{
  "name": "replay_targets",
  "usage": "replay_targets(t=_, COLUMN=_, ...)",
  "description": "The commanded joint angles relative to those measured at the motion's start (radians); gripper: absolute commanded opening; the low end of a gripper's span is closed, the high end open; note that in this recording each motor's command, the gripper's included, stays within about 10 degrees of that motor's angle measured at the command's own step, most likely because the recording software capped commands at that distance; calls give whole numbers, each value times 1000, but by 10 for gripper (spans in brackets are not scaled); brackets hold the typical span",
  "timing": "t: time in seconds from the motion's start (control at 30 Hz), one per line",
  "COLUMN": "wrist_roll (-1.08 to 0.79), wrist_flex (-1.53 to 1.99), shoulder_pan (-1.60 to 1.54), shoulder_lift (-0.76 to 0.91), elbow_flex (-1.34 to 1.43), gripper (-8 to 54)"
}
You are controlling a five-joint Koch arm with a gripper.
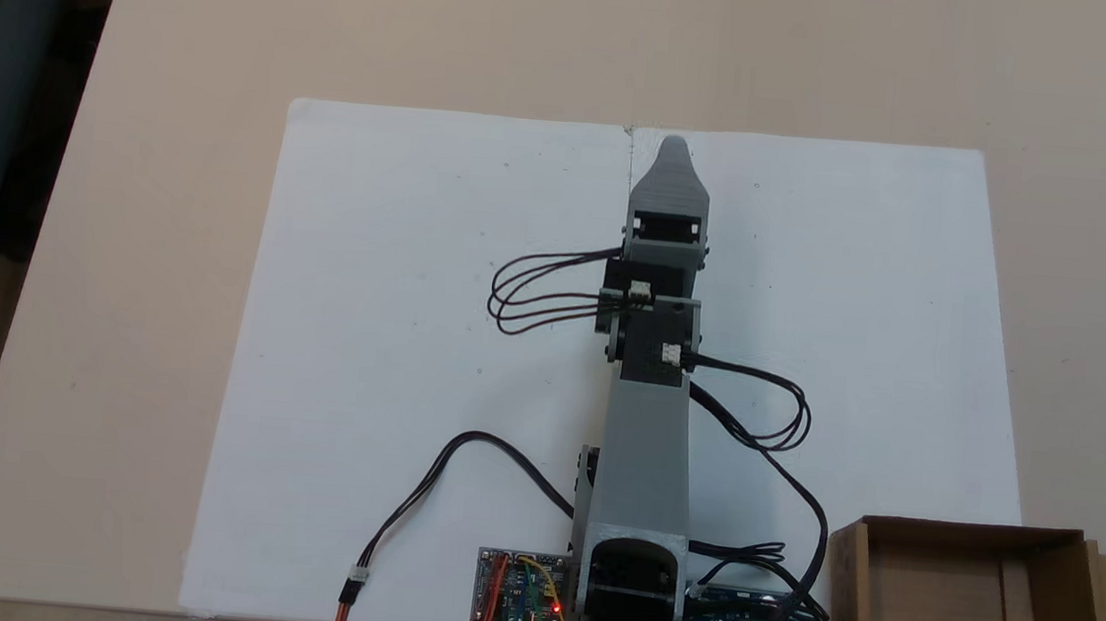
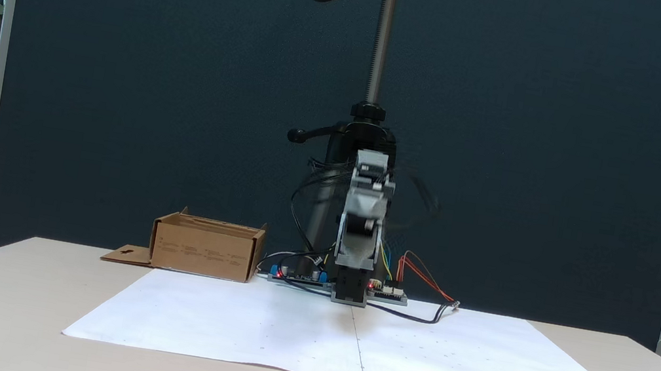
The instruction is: Grasp a green dice and put it in the bin.
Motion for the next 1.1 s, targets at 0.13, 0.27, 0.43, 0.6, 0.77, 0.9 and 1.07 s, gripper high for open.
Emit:
replay_targets(t=0.13, wrist_roll=-51, wrist_flex=-291, shoulder_pan=5, shoulder_lift=100, elbow_flex=215, gripper=437)
replay_targets(t=0.27, wrist_roll=-54, wrist_flex=-414, shoulder_pan=5, shoulder_lift=101, elbow_flex=302, gripper=437)
replay_targets(t=0.43, wrist_roll=-52, wrist_flex=-573, shoulder_pan=5, shoulder_lift=110, elbow_flex=330, gripper=437)
replay_targets(t=0.6, wrist_roll=-52, wrist_flex=-734, shoulder_pan=5, shoulder_lift=114, elbow_flex=333, gripper=437)
replay_targets(t=0.77, wrist_roll=-52, wrist_flex=-885, shoulder_pan=11, shoulder_lift=114, elbow_flex=344, gripper=434)
replay_targets(t=0.9, wrist_roll=-52, wrist_flex=-1004, shoulder_pan=14, shoulder_lift=114, elbow_flex=387, gripper=435)
replay_targets(t=1.07, wrist_roll=-51, wrist_flex=-1161, shoulder_pan=15, shoulder_lift=114, elbow_flex=466, gripper=437)
